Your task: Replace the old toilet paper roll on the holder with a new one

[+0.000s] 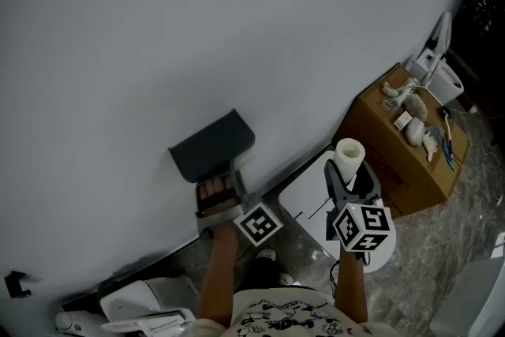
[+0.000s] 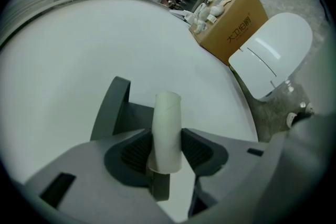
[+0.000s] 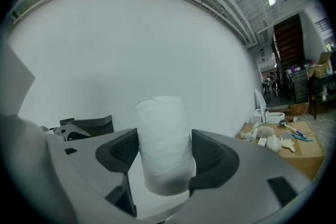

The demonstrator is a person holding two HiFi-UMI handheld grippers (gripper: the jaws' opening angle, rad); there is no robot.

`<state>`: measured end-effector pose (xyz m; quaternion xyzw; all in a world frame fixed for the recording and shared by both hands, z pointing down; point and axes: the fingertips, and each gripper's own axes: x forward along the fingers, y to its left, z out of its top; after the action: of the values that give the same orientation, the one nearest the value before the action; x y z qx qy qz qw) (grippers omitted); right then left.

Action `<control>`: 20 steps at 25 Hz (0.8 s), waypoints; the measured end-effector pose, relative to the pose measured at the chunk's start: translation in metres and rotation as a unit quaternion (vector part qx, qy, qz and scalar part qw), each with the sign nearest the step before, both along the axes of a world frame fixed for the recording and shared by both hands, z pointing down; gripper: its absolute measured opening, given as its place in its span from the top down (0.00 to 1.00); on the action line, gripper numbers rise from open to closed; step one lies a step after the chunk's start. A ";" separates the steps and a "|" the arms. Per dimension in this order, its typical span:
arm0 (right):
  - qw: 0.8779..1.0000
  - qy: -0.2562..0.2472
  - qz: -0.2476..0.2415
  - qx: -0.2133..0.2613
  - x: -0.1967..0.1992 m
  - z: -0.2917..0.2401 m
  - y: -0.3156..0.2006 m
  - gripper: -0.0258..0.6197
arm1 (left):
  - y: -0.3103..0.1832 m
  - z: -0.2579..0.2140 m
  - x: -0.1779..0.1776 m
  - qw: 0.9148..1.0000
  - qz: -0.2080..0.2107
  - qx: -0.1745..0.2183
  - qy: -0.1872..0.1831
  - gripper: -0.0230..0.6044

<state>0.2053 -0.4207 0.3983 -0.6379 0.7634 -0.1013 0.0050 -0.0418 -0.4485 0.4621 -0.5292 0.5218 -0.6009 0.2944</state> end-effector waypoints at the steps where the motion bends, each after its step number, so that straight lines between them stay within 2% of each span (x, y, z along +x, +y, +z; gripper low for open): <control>1: 1.000 0.001 0.005 0.000 0.003 0.000 0.000 0.47 | -0.003 -0.001 0.004 1.000 0.005 0.002 -0.002 0.67; 7: 0.999 0.007 0.039 -0.005 0.049 0.003 -0.006 0.47 | -0.029 0.001 0.056 0.999 0.041 0.008 0.002 0.67; 13: 0.997 0.011 0.080 -0.003 0.059 -0.003 0.019 0.47 | -0.028 -0.009 0.075 0.996 0.087 0.024 0.004 0.67; 17: 0.995 0.011 0.102 -0.005 0.077 -0.002 0.028 0.47 | -0.028 -0.016 0.104 0.992 0.119 0.036 0.024 0.67; 20: 0.994 0.009 0.113 -0.004 0.086 -0.003 0.035 0.47 | -0.022 -0.027 0.123 0.986 0.146 0.049 0.069 0.67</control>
<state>0.2908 -0.3862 0.3956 -0.7212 0.6859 -0.0973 0.0066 0.0813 -0.4702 0.4353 -0.6245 0.4872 -0.4872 0.3678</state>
